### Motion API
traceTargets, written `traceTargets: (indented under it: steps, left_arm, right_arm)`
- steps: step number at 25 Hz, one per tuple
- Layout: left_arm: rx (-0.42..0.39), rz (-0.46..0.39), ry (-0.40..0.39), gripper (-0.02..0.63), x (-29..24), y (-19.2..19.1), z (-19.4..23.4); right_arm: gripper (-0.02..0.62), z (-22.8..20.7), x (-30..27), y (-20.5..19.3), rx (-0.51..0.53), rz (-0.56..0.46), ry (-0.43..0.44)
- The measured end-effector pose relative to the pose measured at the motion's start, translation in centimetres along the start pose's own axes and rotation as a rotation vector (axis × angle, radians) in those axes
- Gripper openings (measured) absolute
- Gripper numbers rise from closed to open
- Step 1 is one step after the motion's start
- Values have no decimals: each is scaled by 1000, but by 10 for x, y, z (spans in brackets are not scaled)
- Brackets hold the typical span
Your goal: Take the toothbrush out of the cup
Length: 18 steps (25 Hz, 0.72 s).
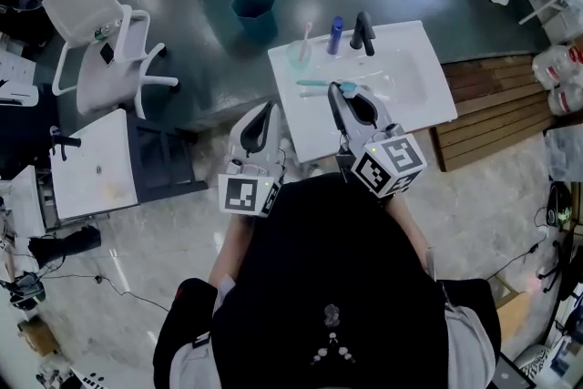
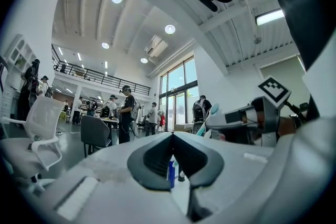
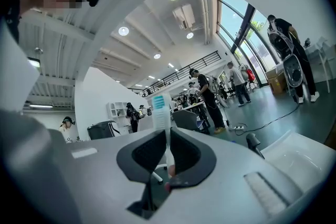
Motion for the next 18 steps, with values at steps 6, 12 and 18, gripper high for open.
traceTargets:
  steps: [6,12,18]
  left_arm:
    - [-3,0,12,2,-3,0,0]
    - [-2,6,20,2,-6,-2,2]
    - [-3,19,16,2,-10,-6,-1]
  right_arm:
    - [25,-6,0,0,-4,1,0]
    - [25,-12,-2,0,-14,1,-7]
    - [25,-17,-2,-3,-20,8,-12]
Point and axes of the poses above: the fingertips, and each gripper's own axes: x backward along the fingers, z to its left, y out of its top, the point moved 8 cm from there along x, backward along the fingers, and after that the axes turned 4 degrees about x, right-handed, at the moved point
